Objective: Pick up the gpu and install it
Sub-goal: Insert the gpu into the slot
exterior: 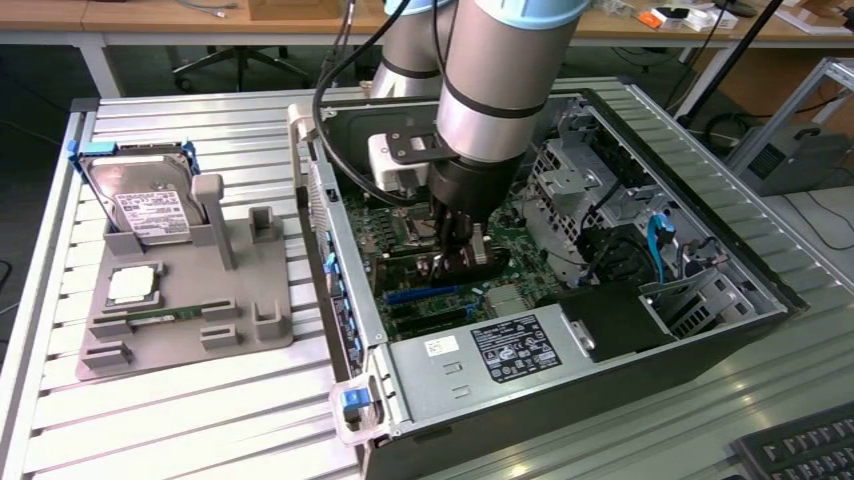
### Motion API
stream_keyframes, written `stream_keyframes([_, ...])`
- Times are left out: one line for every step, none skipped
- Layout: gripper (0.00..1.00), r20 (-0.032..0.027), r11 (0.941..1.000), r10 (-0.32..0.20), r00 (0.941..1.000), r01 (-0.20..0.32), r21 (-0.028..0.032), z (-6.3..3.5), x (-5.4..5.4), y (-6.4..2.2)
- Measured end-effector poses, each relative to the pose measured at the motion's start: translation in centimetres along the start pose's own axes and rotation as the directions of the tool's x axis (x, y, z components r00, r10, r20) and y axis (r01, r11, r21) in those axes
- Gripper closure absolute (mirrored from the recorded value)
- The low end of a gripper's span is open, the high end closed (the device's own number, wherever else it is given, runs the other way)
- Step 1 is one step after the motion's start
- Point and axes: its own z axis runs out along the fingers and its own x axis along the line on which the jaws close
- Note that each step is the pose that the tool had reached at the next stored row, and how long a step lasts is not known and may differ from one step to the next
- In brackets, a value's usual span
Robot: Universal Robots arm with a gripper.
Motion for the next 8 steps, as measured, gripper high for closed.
stream_keyframes([0.73,-0.0002,1.0000,0.000,1.0000,0.000,0.0000,0.01,-0.05,-0.01])
stream_keyframes([0.73,-0.0001,1.0000,0.000,1.0000,0.000,0.0000,0.03,-0.19,0.00])
stream_keyframes([0.73,0.0000,1.0000,0.000,1.0000,0.000,0.0000,0.05,-0.33,0.00])
stream_keyframes([0.73,0.0001,1.0000,0.000,1.0000,0.000,0.0001,0.07,-0.49,0.01])
stream_keyframes([0.73,0.0000,1.0000,0.000,1.0000,0.000,0.0000,0.08,-0.65,0.02])
stream_keyframes([0.73,0.0001,1.0000,0.000,1.0000,0.000,0.0000,0.10,-0.72,0.02])
stream_keyframes([0.73,0.0000,1.0000,0.000,1.0000,0.000,0.0000,0.10,-0.74,0.06])
stream_keyframes([0.73,0.0000,1.0000,0.000,1.0000,0.000,0.0000,0.10,-0.74,0.11])
